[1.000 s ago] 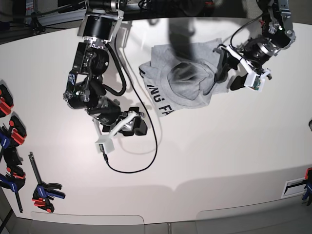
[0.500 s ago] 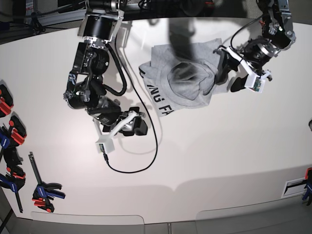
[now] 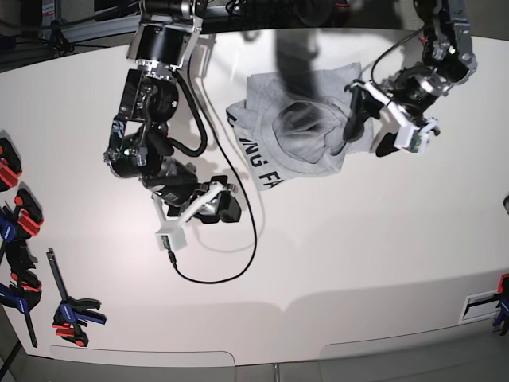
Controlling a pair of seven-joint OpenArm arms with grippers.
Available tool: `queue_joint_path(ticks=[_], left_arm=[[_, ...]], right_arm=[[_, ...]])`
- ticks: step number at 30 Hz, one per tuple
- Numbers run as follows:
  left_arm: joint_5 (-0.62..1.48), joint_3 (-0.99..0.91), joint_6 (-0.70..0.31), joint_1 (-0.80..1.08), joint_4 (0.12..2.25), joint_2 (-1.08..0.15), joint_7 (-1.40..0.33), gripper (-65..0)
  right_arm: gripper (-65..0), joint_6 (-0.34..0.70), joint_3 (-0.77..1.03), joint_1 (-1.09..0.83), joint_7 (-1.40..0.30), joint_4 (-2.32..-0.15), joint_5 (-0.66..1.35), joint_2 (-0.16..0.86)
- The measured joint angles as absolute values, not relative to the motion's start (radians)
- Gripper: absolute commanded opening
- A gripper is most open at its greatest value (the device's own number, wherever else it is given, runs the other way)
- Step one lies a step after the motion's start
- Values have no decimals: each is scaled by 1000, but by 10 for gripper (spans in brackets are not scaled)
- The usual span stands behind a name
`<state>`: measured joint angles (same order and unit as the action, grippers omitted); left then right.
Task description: Fold the T-shirt properly
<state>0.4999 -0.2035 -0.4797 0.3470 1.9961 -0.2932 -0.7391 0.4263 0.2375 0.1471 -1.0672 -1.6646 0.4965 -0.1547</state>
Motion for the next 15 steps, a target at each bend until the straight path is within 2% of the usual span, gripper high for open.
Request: queue_joint_path(ticks=[4, 10, 15], left_arm=[[466, -98, -475, 279, 1900, -285, -770, -276], [462, -80, -466, 272, 1892, -286, -770, -285], [376, -79, -392, 272, 1892, -286, -761, -287]], right_arm=[[-387, 427, 237, 147, -1068, -1665, 494, -155], [-387, 427, 237, 141, -1068, -1665, 479, -155], [-387, 427, 237, 141, -1064, -1665, 479, -155]])
